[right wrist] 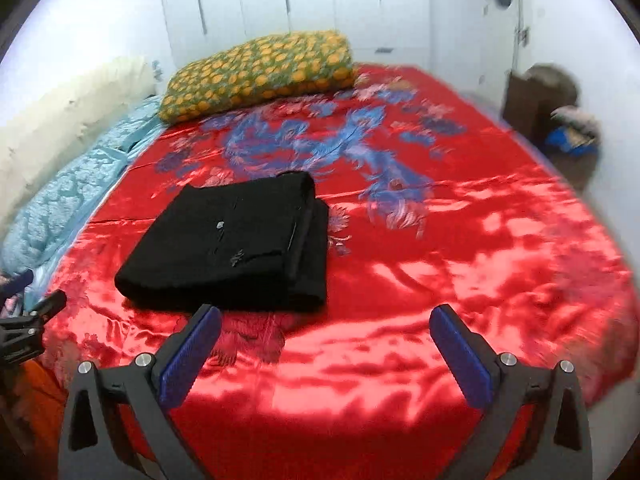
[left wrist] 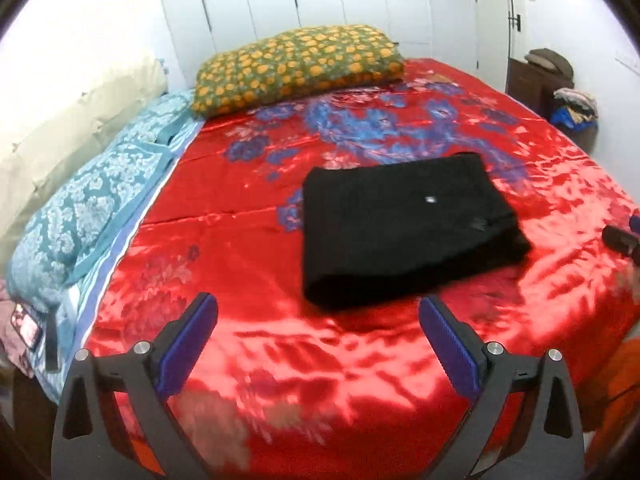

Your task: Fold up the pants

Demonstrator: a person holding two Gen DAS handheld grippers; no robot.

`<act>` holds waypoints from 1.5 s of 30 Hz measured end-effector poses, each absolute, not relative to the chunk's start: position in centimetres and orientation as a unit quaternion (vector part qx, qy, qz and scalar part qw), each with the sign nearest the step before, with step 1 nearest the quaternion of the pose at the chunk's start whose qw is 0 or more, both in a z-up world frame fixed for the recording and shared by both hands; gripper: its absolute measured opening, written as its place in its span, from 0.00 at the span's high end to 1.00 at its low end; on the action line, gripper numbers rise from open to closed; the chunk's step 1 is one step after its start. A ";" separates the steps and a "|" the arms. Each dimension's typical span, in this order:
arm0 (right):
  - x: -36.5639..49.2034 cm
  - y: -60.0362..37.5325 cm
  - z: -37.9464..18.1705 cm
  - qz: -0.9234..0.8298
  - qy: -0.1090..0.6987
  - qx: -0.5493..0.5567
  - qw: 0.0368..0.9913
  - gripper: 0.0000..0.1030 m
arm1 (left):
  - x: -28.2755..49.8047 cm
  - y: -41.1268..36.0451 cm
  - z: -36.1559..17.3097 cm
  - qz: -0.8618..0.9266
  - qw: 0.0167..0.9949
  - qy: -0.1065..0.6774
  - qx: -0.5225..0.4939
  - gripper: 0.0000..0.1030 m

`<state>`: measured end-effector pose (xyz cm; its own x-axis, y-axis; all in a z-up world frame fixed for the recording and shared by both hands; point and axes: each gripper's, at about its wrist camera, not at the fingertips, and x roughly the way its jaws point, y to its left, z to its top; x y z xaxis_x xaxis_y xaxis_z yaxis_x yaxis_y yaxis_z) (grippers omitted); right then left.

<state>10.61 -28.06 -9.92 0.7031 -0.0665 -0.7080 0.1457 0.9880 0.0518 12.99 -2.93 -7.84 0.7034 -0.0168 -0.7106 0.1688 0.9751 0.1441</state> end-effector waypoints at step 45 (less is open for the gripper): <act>-0.8 -16.9 -3.1 -0.056 0.363 -0.072 0.927 0.00 | 4.2 -1.3 -1.8 -0.071 0.904 0.418 0.050 0.01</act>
